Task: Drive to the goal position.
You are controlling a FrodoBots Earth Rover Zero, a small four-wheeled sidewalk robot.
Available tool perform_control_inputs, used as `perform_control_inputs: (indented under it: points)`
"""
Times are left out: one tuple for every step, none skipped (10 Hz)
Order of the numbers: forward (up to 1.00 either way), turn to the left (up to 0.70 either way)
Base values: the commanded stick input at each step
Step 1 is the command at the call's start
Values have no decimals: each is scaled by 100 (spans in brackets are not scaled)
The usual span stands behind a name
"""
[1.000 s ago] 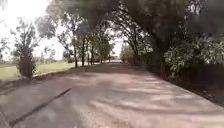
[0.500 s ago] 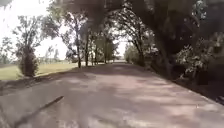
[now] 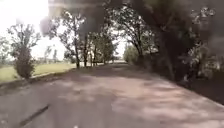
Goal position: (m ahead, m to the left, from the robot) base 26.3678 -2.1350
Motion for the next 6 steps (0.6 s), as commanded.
perform_control_inputs:
  points:
    - [100,-12]
    - [100,-12]
    - [100,-12]
    - [100,-12]
    - [100,-10]
    - [100,-9]
